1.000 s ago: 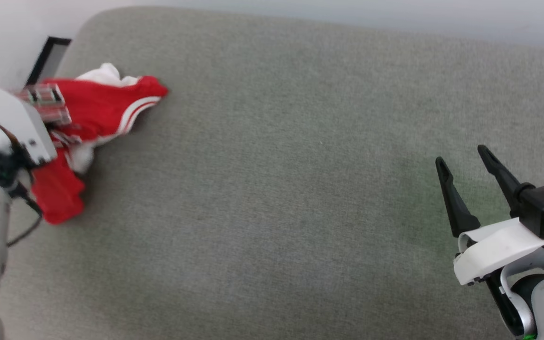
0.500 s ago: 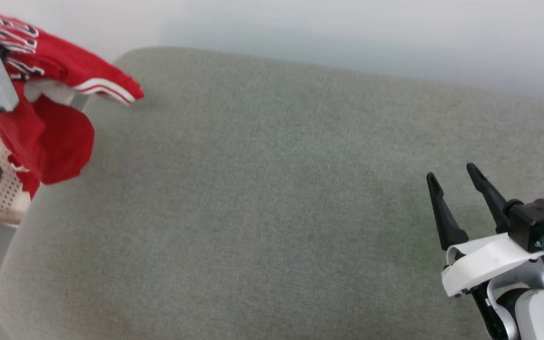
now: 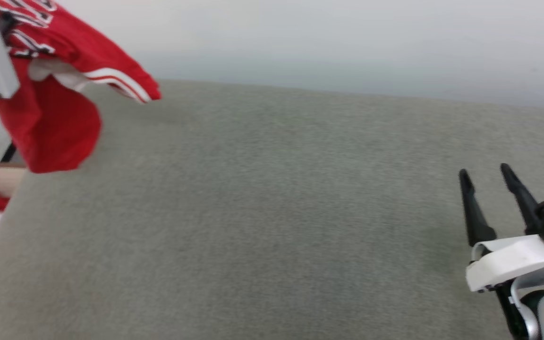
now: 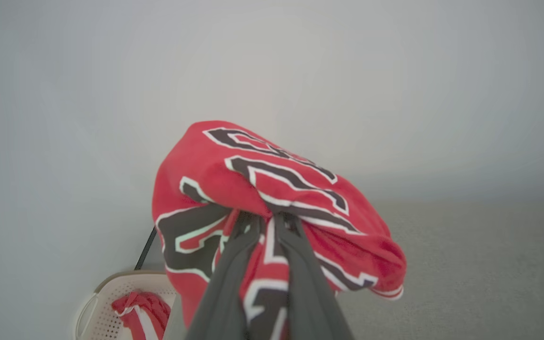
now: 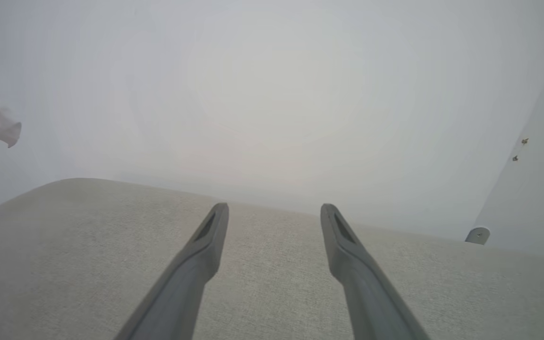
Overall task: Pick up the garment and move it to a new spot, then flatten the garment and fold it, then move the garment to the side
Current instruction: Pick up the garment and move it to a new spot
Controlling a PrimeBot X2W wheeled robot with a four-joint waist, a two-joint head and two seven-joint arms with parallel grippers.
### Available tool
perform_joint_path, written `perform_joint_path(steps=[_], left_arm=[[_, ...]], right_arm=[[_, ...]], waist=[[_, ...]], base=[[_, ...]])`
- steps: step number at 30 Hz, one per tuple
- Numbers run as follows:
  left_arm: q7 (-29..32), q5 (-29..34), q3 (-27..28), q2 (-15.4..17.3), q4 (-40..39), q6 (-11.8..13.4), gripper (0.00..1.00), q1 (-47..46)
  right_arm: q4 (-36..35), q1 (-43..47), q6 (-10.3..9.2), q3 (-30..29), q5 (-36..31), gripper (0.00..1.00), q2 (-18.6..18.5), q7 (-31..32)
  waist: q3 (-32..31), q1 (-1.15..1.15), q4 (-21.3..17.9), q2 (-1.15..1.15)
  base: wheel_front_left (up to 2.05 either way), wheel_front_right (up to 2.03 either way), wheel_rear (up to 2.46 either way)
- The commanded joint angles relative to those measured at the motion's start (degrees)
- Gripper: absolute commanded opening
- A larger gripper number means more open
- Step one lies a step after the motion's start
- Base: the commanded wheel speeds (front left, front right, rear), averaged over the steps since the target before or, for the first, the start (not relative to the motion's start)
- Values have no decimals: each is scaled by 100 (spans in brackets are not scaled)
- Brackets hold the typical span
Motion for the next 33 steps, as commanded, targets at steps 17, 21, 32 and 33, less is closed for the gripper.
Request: perform_joint_path(steps=[17, 21, 32, 33], left_arm=[[1427, -93, -580, -470, -3526, 1228, 0, 993], [1504, -67, -826, -670, -3872, 1324, 0, 1165], [1450, -21, -1424, -853, -3673, 1326, 0, 2016], [1454, -16, -1462, -838, -3610, 1342, 0, 2115]], right_arm=[[300, 110, 0, -769, -220, 100, 42, -217], [351, 139, 0, -814, -222, 100, 128, -270], [628, 189, 0, -719, -154, 100, 285, -462], [653, 196, 0, -719, -152, 100, 295, -478]], waist=[[-28, 0, -1426, 0], [31, 0, -1597, 0], [154, 0, -1800, 0], [163, 0, -1806, 0]], base=[[0, 0, 0], [0, 0, 0], [0, 0, 0], [0, 0, 0]])
